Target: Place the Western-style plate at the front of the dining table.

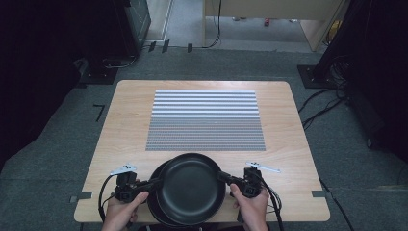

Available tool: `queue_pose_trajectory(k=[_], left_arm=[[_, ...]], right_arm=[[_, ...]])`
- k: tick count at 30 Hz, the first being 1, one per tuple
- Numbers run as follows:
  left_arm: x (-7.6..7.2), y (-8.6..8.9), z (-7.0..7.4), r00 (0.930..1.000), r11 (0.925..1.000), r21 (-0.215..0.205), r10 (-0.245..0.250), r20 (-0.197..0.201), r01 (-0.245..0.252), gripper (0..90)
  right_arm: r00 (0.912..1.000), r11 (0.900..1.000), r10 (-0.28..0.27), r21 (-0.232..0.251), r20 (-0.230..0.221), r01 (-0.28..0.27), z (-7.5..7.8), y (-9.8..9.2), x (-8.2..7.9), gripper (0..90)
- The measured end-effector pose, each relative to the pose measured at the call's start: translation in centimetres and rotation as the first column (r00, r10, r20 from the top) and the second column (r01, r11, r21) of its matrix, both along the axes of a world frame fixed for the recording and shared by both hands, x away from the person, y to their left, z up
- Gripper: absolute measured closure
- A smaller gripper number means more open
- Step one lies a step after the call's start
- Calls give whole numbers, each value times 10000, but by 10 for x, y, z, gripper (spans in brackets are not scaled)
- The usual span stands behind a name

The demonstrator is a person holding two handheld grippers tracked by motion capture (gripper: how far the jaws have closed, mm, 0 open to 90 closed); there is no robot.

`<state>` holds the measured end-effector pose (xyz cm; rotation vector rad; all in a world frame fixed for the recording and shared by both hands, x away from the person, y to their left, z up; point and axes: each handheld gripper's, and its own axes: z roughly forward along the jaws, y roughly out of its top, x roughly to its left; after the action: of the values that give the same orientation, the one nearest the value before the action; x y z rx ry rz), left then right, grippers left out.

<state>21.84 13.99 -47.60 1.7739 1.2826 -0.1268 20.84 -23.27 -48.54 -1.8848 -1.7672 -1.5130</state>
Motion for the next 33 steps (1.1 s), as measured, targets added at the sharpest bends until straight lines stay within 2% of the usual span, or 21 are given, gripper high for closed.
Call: queue_pose_trajectory(k=[7, 12, 15, 22, 33], left_arm=[[9, 1, 12, 9992, 9992, -206, 333, 199, -329, 791], [20, -1, 27, 9979, 9993, -95, 367, 526, -363, 790], [29, -1, 36, 9965, 9989, -191, 430, 714, -417, 796], [51, -7, 48, 9954, 9982, -391, 478, 836, -447, 803], [79, -15, 58, 9949, 9973, -613, 468, 898, -414, 806]], right_arm=[[9998, 9998, 148, 122, 95, -149, 12, 1, 7, 861], [9997, 9995, 129, 275, 224, -135, 20, -1, 20, 860], [9995, 9986, 146, 511, 286, -160, 28, -3, 32, 860], [9983, 9994, 47, 326, 583, -66, 45, -7, 49, 860], [9971, 9998, 9, 178, 757, -23, 59, -16, 75, 859]])
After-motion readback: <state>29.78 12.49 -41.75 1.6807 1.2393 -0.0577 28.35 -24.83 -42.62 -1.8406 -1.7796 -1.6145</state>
